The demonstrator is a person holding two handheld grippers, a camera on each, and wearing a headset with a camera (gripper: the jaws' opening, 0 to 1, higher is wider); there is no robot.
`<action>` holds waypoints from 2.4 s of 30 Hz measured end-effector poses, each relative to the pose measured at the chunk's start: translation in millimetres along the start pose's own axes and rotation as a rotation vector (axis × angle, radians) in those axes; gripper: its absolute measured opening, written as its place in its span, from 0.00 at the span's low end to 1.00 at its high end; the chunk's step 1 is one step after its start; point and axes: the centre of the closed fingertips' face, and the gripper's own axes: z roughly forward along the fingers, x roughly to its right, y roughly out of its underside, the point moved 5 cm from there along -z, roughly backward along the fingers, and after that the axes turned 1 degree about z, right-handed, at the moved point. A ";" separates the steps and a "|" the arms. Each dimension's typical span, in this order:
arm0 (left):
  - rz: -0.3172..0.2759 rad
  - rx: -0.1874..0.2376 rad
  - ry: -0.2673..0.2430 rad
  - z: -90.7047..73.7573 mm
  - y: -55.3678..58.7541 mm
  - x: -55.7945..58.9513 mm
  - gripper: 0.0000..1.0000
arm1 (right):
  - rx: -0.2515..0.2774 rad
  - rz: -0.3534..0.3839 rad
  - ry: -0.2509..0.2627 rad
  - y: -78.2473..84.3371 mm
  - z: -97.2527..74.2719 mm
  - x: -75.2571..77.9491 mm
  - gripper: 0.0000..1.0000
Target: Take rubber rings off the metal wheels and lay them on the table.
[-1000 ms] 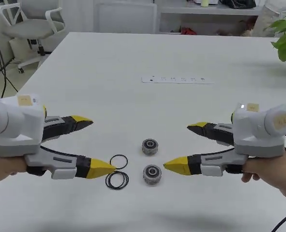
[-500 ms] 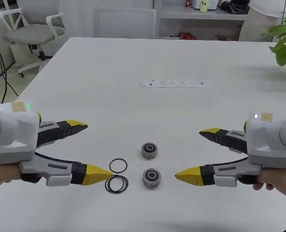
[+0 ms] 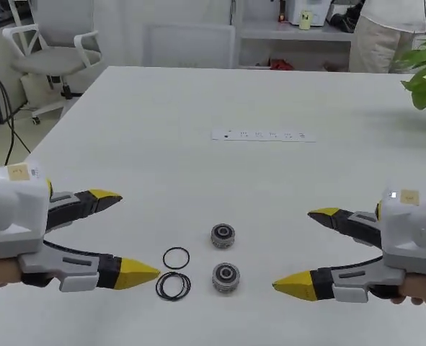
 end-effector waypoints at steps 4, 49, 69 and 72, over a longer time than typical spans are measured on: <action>-0.003 -0.001 -0.005 -1.2 1.9 -1.0 0.89 | -0.001 0.012 -0.003 4.2 -0.8 -2.3 0.90; -0.005 0.009 -0.045 -16.1 8.0 0.7 0.90 | -0.011 -0.030 -0.042 5.7 -0.3 -11.2 0.92; -0.001 -0.001 -0.040 -16.1 9.3 1.4 0.91 | -0.018 -0.035 -0.053 4.9 0.8 -14.5 0.94; 0.000 -0.001 -0.038 -15.5 10.0 1.1 0.91 | -0.019 -0.034 -0.053 4.9 0.6 -15.9 0.94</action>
